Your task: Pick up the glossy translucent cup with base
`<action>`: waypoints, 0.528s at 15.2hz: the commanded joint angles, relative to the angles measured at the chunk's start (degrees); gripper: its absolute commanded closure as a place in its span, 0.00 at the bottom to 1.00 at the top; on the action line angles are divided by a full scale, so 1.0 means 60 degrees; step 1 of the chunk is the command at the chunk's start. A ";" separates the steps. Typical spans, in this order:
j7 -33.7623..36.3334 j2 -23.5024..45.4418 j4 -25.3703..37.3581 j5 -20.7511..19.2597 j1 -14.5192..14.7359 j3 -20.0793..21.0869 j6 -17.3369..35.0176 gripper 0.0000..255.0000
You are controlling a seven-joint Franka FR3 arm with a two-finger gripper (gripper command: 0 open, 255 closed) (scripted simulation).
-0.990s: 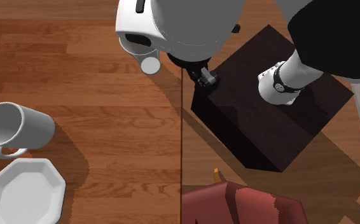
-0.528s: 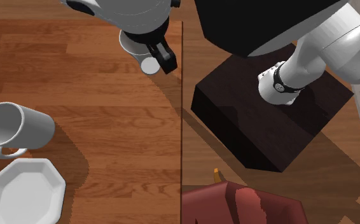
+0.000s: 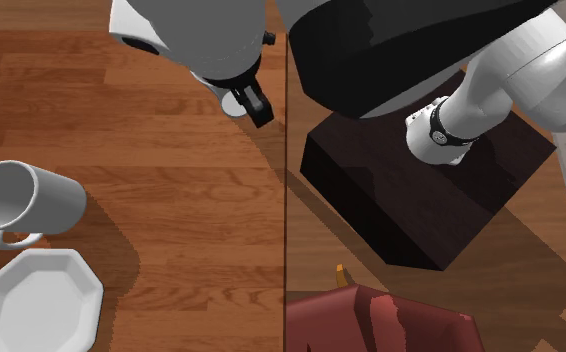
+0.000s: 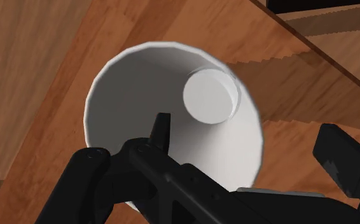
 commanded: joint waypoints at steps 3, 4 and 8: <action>0.0033 -0.0002 -0.0070 -0.0004 0.0003 0.0004 0.0069 1.00; 0.0033 -0.0002 -0.0070 -0.0003 0.0003 0.0004 0.0069 1.00; 0.0034 -0.0001 -0.0069 -0.0003 0.0004 0.0004 0.0068 1.00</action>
